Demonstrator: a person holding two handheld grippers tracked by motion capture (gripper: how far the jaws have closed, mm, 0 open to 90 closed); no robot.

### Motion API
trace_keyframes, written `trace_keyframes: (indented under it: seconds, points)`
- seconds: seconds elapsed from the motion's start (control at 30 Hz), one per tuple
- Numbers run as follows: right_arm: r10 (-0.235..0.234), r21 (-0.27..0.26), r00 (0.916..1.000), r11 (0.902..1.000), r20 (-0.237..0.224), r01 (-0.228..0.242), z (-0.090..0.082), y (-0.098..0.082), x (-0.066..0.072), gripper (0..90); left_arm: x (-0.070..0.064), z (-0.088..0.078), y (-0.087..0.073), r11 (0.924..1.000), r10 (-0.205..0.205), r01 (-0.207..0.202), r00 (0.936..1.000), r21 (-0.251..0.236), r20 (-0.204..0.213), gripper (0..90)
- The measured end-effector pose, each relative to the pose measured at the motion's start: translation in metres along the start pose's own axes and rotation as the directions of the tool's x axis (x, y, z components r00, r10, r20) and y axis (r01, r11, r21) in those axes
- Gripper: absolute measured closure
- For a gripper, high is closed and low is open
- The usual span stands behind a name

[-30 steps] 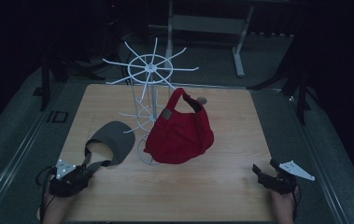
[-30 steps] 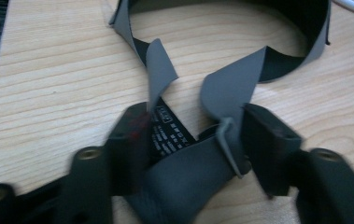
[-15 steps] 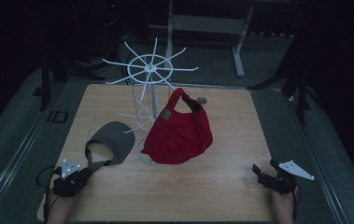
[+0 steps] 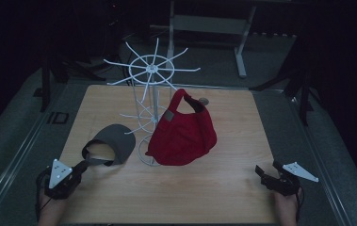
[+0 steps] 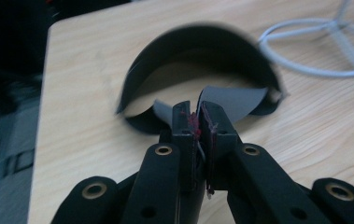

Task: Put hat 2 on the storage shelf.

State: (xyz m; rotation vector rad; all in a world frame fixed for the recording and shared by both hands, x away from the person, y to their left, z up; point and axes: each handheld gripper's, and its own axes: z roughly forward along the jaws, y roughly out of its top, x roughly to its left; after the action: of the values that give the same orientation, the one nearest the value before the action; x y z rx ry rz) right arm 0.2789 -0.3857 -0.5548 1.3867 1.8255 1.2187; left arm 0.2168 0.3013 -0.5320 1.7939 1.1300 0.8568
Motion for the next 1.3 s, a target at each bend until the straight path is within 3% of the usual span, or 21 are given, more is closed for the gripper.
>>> trace_keyframes:
  seconds: [0.1,0.23,0.73,0.93,1.1,1.3]
  points:
    - [0.005,0.003,1.0000,1.0000,-0.003,-0.005,0.000,0.000,-0.001,15.7,0.008,-0.004,0.012,0.9984,0.004,-0.002,0.9995,-0.057,0.031,85.7]
    - [0.007,0.000,1.0000,1.0000,-0.006,-0.007,0.000,0.000,-0.001,15.7,0.013,-0.007,0.026,0.9957,0.019,-0.015,0.9990,-0.091,0.042,85.7]
    - [0.020,0.000,0.9996,0.9998,-0.018,-0.020,-0.001,0.000,-0.003,15.7,0.018,-0.017,0.084,0.9802,0.099,-0.083,0.9920,-0.180,0.079,86.0]
    - [0.024,-0.001,0.9995,0.9997,-0.020,-0.024,-0.001,0.000,-0.004,15.7,0.020,-0.020,0.111,0.9707,0.135,-0.118,0.9887,-0.209,0.066,86.0]
    - [0.028,0.003,0.9993,0.9996,-0.025,-0.028,-0.001,0.000,-0.004,15.7,0.025,-0.030,0.132,0.9627,0.140,-0.117,0.9869,-0.244,0.080,86.0]
    - [0.027,0.006,0.9993,0.9996,-0.028,-0.026,0.000,0.000,-0.004,15.7,0.029,-0.049,0.150,0.9492,0.188,-0.154,0.9769,-0.274,0.102,86.0]
